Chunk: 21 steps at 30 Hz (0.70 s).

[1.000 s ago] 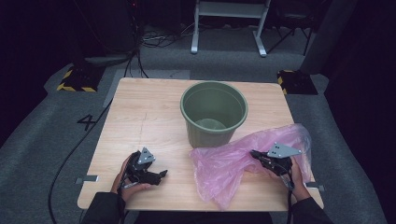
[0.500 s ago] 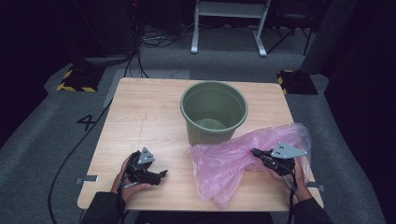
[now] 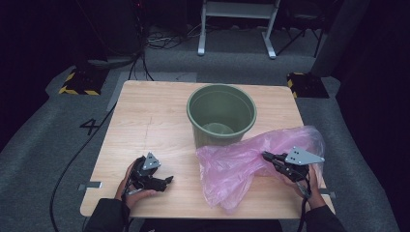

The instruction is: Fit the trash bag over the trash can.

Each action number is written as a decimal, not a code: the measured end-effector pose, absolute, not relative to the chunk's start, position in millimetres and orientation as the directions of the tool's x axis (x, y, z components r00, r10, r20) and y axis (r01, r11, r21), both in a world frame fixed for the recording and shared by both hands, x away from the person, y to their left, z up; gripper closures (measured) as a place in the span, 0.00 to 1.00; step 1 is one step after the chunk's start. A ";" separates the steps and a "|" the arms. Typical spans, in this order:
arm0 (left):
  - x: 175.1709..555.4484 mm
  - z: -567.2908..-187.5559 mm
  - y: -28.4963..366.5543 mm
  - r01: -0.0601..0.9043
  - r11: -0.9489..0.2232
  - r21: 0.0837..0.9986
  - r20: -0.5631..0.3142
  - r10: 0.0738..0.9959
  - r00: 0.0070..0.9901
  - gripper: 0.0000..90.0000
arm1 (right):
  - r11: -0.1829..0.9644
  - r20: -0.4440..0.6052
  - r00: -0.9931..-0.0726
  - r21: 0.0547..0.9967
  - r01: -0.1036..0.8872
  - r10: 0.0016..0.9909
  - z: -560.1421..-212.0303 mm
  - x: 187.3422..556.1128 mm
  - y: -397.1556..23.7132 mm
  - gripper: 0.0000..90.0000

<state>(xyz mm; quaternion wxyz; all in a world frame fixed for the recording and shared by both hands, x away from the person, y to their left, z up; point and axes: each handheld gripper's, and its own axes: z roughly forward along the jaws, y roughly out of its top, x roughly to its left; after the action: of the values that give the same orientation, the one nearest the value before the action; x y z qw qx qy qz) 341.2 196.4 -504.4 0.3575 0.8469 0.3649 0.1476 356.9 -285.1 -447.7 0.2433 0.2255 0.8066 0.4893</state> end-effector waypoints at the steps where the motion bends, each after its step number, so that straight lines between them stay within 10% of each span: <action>1: 341.6 -504.1 196.6 0.512 -0.482 0.711 -0.009 0.722 0.692 0.15 | 0.422 -0.177 -0.779 0.899 0.122 0.602 -447.3 356.8 -285.6 1.00; 21: 343.6 -504.2 196.0 0.511 -0.483 0.711 -0.008 0.721 0.693 0.15 | 0.374 -0.230 -0.780 0.928 0.006 0.583 -425.6 341.9 -289.8 1.00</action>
<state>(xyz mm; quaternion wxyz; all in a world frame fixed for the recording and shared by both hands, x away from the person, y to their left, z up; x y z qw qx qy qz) 343.6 196.0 -504.2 0.3560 0.8483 0.3631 0.1476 341.9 -289.8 -425.6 0.2736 0.1880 0.7823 0.5270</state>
